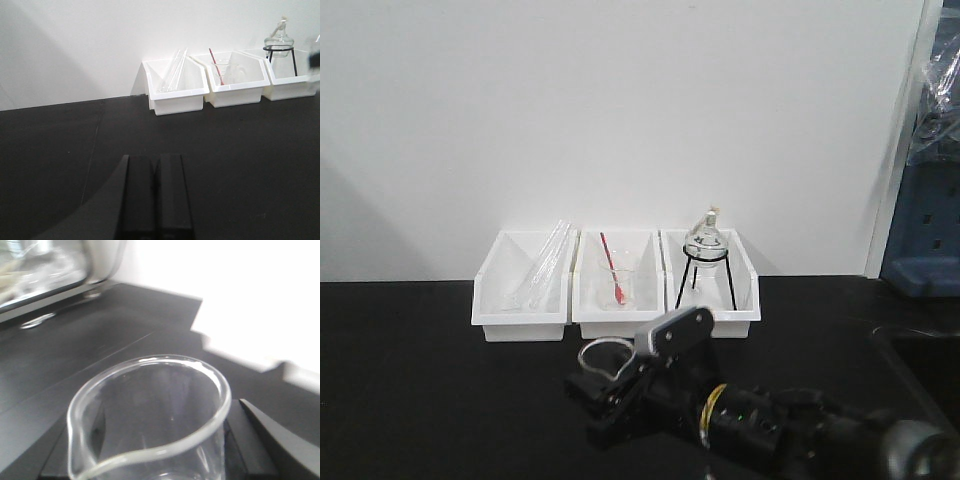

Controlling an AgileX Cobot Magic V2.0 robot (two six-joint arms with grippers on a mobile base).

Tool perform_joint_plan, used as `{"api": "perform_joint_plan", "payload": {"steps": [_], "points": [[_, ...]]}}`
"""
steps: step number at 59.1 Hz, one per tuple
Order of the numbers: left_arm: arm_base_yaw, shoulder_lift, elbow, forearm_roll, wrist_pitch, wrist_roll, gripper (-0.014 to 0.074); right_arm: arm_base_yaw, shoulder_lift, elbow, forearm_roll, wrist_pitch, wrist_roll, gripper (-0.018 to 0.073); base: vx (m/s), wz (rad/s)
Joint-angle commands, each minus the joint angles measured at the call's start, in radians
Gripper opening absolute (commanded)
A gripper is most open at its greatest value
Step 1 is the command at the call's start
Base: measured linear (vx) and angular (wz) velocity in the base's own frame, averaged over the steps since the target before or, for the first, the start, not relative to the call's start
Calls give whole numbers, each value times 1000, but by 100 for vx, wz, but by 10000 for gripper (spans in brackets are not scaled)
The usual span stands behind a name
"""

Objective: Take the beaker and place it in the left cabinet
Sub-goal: 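Lift the beaker with the right gripper and draw it toward the robot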

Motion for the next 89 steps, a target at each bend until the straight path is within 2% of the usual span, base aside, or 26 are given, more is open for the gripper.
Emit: {"api": "perform_joint_plan", "payload": {"steps": [1,6,11,16,22,26,30,36,40,44,61,89], "points": [[-6,-19,15,-3,-89,-3,-8,-5,-204,-22,-65,156,68,-6,0,0],[-6,-19,15,-3,-89,-3,-8,-5,-339,-22,-164,321,167,-6,0,0],[-6,-19,15,-3,-89,-3,-8,-5,-462,-22,-227,458,268,-6,0,0],[-6,-19,15,-3,-89,-3,-8,-5,-564,-22,-260,608,326,-6,0,0],[-6,-19,15,-3,-89,-3,-8,-5,-676,-22,-253,775,314,-6,0,0],[-6,-19,15,-3,-89,-3,-8,-5,-734,-22,-211,894,258,-4,0,0],[-6,-19,15,-3,-89,-3,-8,-5,-781,-17,-116,975,153,-3,0,0],[-6,-19,15,-3,-89,-3,-8,-5,-868,54,39,976,-56,-3,0,0],[-6,-19,15,-3,-89,-3,-8,-5,-919,113,121,970,-120,-3,0,0],[-6,-19,15,-3,-89,-3,-8,-5,-971,170,158,971,-143,-3,0,0],[-6,-19,15,-3,-89,-3,-8,-5,-1144,303,155,971,-149,-3,0,0],[-6,-19,15,-3,-89,-3,-8,-5,-1180,307,161,989,-149,-3,0,0]]}}
